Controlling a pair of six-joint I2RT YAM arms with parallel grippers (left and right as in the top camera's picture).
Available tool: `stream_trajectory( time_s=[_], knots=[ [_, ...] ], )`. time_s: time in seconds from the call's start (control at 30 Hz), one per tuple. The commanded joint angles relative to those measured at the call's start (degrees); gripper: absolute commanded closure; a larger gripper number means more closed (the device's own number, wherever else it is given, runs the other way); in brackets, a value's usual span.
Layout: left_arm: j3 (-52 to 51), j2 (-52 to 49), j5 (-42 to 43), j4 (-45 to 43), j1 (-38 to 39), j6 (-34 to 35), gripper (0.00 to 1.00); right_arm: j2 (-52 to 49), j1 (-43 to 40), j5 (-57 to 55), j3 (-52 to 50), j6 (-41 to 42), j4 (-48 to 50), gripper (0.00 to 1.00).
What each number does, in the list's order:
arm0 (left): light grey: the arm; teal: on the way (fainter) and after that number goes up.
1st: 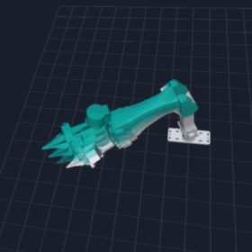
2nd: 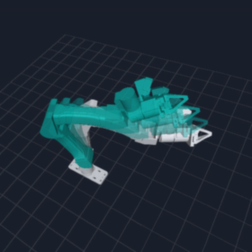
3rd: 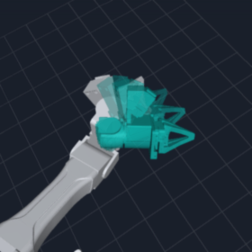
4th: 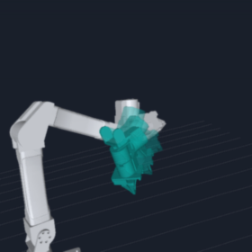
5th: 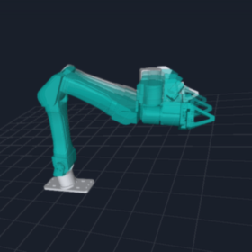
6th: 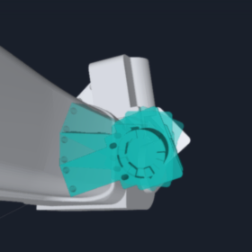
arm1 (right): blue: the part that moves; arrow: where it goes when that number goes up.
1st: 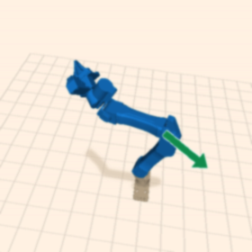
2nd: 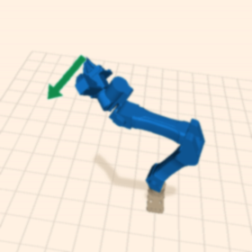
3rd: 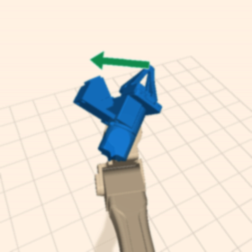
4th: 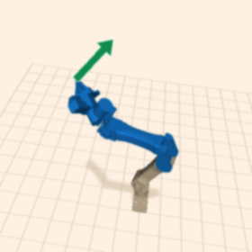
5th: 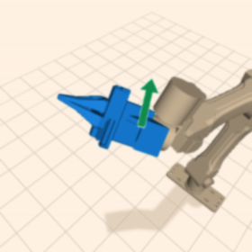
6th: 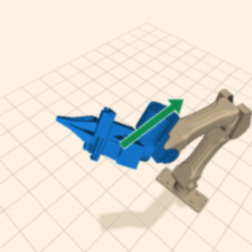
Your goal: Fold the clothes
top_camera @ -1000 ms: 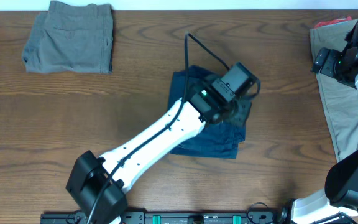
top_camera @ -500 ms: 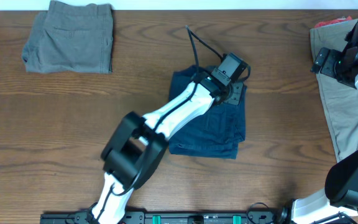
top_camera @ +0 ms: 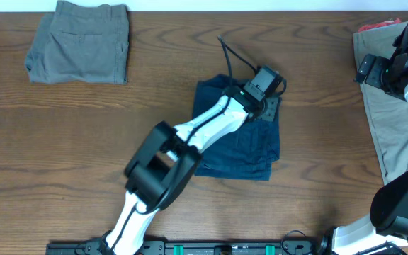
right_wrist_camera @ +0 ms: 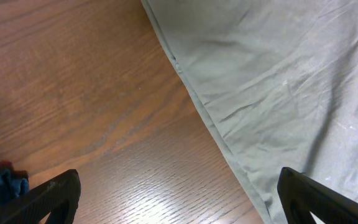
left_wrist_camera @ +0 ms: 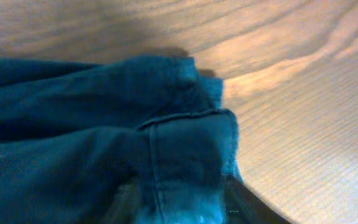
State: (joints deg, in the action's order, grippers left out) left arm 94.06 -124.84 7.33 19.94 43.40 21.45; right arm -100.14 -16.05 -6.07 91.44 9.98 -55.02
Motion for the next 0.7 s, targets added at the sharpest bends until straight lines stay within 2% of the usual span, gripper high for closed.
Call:
stream_trajectory(
  time_s=[0.0,0.07,0.1,0.17,0.23,0.33,0.47,0.67],
  knots=[
    [0.85,12.04,-0.35,2.49,-0.24,-0.44,0.33,-0.26,-0.26,-0.55,0.59,-0.61,0.00,0.01],
    [0.85,17.18,-0.39,6.69,-0.66,-3.06,0.28,-0.26,-0.26,-0.55,0.59,-0.61,-0.02,0.01],
    [0.85,19.85,-0.63,9.60,-0.98,-4.92,0.21,-0.26,-0.26,-0.57,0.59,-0.61,0.00,0.01],
    [0.83,23.89,-1.92,16.15,-2.03,-7.74,0.13,-0.26,-0.26,-0.55,0.59,-0.61,-0.02,0.01],
    [0.83,27.02,-5.33,24.33,-3.87,-8.35,0.02,-0.26,-0.26,-0.57,0.59,-0.61,0.00,0.01],
    [0.83,29.27,-8.33,37.09,-8.68,-8.35,0.02,-0.26,-0.26,-0.57,0.59,-0.61,-0.02,0.01],
    [-0.61,28.65,-5.11,46.84,-16.74,-8.41,0.02,-0.26,-0.26,-0.57,0.59,-0.61,-0.02,0.01],
    [-9.68,26.84,11.56,42.77,-26.53,-16.22,0.02,-0.26,-0.26,-0.55,0.59,-0.61,0.00,0.01]
  ],
)
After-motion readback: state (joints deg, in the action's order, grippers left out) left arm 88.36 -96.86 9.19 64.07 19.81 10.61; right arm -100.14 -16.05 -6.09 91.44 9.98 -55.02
